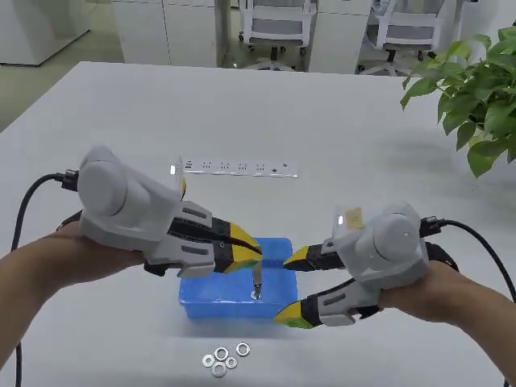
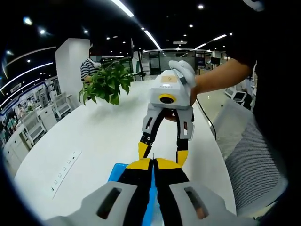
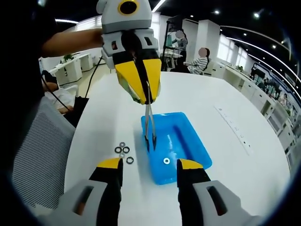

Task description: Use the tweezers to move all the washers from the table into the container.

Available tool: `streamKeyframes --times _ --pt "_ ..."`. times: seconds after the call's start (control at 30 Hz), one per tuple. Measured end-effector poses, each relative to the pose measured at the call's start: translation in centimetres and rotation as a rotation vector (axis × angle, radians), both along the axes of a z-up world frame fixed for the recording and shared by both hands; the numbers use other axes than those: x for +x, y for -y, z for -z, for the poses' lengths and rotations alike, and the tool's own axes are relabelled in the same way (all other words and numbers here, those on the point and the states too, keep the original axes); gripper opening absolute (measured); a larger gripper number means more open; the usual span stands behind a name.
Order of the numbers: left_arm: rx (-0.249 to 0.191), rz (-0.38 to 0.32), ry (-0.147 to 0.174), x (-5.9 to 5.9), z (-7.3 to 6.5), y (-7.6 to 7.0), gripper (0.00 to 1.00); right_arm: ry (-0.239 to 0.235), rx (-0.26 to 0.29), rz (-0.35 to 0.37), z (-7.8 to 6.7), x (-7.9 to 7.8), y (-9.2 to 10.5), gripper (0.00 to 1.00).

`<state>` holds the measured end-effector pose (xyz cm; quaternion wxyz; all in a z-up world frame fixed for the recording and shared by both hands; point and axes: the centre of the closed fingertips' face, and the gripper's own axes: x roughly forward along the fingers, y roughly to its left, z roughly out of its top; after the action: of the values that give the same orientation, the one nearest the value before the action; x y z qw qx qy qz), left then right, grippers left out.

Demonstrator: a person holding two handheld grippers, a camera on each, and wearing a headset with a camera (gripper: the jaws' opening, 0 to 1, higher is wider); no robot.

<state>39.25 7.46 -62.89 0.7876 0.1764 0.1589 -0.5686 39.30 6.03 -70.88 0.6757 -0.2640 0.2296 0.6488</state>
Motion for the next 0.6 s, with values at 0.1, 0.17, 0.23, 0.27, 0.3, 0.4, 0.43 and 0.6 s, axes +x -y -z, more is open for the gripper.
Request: streamKeyframes --times 0.1,0.17,0.23,0.27,0.3,0.4,0.43,0.6 --pt "0.0 0.001 -0.001 -0.3 -0.1 0.0 0.06 -0.006 0.007 0.019 -0.1 -0.2 0.5 0.52" --pt "0.004 0.004 -0.004 -0.5 0.0 -0.1 0.06 -0.011 0.007 0.029 -0.1 -0.5 0.8 0.54" --pt "0.005 0.009 -0.005 -0.9 0.0 0.0 0.06 -0.014 0.01 0.038 0.0 -0.8 1.0 0.55" --pt "0.005 0.011 -0.005 -1.0 0.0 0.0 0.06 -0.014 0.009 0.04 0.0 -0.9 1.1 0.56" --pt "0.006 0.011 -0.005 -1.1 0.1 0.0 0.06 -0.009 0.006 0.041 0.1 -1.0 1.2 0.57" --pt "0.011 0.011 -0.005 -1.4 0.5 0.0 0.06 -0.015 0.012 0.05 0.0 -1.4 1.4 0.6" --pt "0.014 0.011 -0.005 -1.5 0.6 0.0 0.06 -0.014 0.015 0.052 0.0 -1.5 1.5 0.62" --pt "0.022 0.012 -0.008 -2.2 1.3 0.1 0.06 -0.011 0.011 0.065 0.4 -2.0 2.0 0.69"
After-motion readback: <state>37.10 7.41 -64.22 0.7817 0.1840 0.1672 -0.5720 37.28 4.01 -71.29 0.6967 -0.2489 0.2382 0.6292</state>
